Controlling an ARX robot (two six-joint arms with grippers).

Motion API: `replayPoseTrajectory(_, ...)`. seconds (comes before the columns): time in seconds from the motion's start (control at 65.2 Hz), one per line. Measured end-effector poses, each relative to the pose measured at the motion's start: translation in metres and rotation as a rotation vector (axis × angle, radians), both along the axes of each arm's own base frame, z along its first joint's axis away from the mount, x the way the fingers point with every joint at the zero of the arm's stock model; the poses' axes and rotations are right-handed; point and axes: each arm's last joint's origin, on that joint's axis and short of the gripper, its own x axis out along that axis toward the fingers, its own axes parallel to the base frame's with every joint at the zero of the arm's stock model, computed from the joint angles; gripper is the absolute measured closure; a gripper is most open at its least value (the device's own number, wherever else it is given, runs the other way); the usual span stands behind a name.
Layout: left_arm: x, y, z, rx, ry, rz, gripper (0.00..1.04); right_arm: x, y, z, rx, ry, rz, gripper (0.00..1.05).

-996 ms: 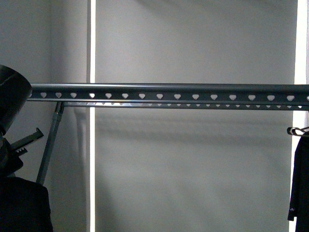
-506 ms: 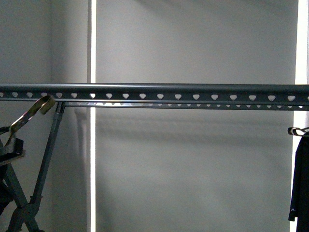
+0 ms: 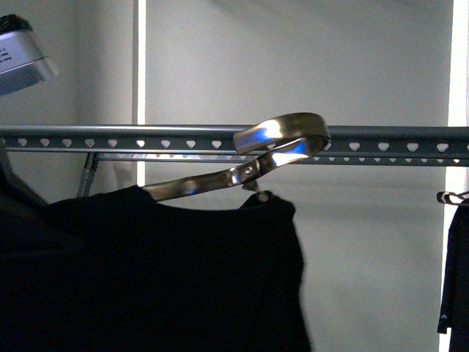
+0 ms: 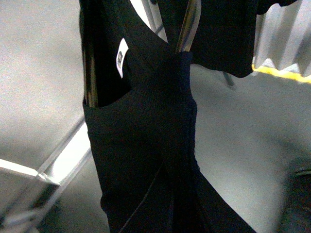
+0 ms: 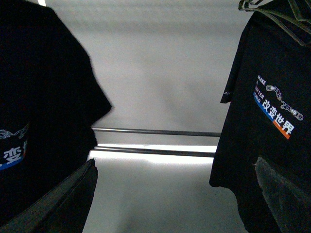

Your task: Hang clothes on hanger

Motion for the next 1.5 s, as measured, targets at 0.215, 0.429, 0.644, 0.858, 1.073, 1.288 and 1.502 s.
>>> replayPoseTrajectory(0.215,0.014,-0.018,0.012,0.134,-0.224,-0.262,1.00,0.000,0.000,0.000,0.000,0.000,0.000,0.07)
replayPoseTrajectory(0.429,0.033,-0.037,0.010,0.269,-0.457,-0.425,1.00,0.000,0.000,0.000,0.000,0.000,0.000,0.07)
replayPoseTrajectory(0.644,0.056,-0.055,0.005,0.322,-0.637,-0.518,1.00,0.000,0.000,0.000,0.000,0.000,0.000,0.07)
replayPoseTrajectory(0.858,0.071,-0.068,0.002,0.398,-0.796,-0.566,1.00,0.000,0.000,0.000,0.000,0.000,0.000,0.07)
replayPoseTrajectory(1.073,0.074,-0.071,0.003,0.432,-0.859,-0.556,1.00,0.000,0.000,0.000,0.000,0.000,-0.001,0.07)
replayPoseTrajectory(1.288,0.074,-0.071,0.003,0.435,-0.861,-0.555,1.00,0.000,0.000,0.000,0.000,0.000,0.000,0.07)
replayPoseTrajectory(1.502,0.074,-0.071,0.003,0.435,-0.861,-0.556,1.00,0.002,-0.001,0.001,-0.082,0.042,0.113,0.07)
